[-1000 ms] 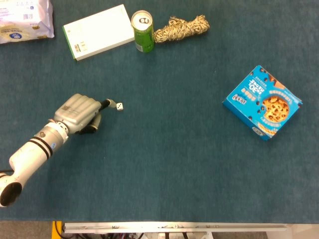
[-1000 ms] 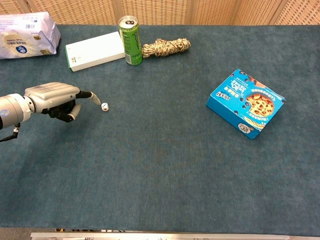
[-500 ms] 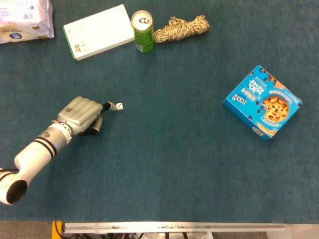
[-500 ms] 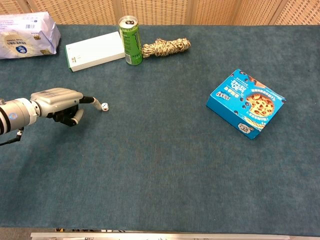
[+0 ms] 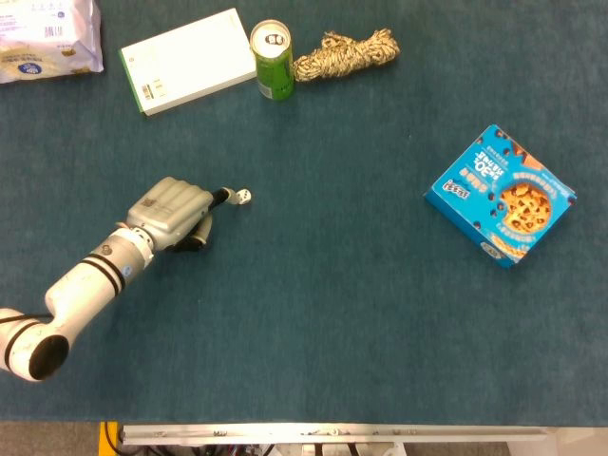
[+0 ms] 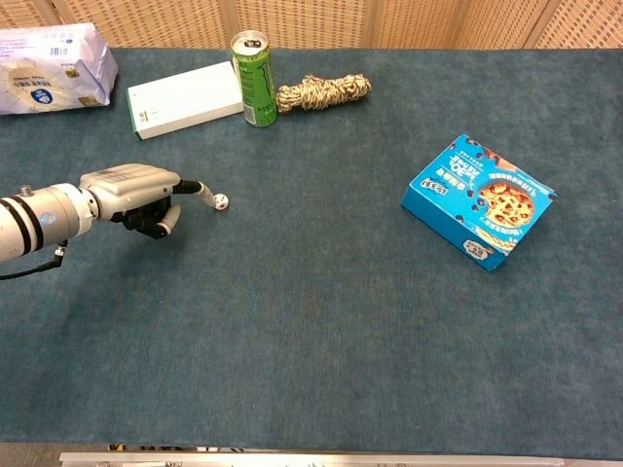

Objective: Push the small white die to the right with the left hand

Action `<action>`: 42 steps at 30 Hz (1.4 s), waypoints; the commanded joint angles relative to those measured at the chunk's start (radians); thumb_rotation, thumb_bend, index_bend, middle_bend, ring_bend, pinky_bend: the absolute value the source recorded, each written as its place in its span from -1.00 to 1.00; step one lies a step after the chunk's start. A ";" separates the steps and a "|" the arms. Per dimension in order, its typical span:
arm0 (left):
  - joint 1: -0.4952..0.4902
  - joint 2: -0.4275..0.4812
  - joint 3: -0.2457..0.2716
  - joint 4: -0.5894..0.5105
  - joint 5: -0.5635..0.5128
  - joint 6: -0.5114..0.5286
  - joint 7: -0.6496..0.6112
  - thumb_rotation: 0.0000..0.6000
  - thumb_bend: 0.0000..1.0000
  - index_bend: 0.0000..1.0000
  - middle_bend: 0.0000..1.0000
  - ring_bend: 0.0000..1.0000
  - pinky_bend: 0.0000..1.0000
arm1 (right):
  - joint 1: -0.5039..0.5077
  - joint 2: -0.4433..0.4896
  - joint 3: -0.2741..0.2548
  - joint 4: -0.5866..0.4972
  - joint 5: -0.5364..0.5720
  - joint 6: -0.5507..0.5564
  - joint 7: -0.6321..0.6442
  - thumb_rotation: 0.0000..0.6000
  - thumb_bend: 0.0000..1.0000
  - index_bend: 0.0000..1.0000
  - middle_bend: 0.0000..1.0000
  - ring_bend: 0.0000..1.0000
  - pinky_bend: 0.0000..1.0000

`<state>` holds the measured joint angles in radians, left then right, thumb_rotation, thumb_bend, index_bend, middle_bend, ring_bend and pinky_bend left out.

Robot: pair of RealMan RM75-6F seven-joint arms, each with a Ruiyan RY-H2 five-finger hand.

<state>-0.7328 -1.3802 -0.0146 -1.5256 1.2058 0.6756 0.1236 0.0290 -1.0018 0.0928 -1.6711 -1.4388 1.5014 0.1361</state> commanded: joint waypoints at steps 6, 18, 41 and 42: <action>-0.005 -0.024 -0.015 0.003 0.000 0.034 0.009 1.00 0.60 -0.62 1.00 0.96 0.70 | -0.002 0.000 0.001 0.005 0.003 -0.002 0.005 1.00 -0.29 -0.55 -0.40 -0.67 -0.59; 0.092 0.041 -0.003 -0.050 0.047 0.222 -0.012 1.00 0.48 -0.66 0.74 0.65 0.66 | 0.006 -0.002 0.007 0.012 0.006 -0.014 0.003 1.00 -0.29 -0.55 -0.40 -0.67 -0.59; 0.484 0.126 0.023 -0.041 0.104 0.771 -0.056 1.00 -0.18 -0.67 -0.29 -0.39 -0.24 | 0.040 -0.021 -0.002 0.014 0.007 -0.065 -0.098 1.00 -0.29 -0.55 -0.40 -0.68 -0.59; 0.496 0.130 0.025 -0.046 0.103 0.782 -0.054 1.00 -0.18 -0.67 -0.29 -0.39 -0.24 | 0.041 -0.022 -0.003 0.013 0.004 -0.069 -0.093 1.00 -0.29 -0.55 -0.40 -0.67 -0.59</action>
<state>-0.2663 -1.2646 0.0019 -1.5582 1.3170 1.4294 0.0654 0.0679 -1.0217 0.0921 -1.6589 -1.4312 1.4364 0.0387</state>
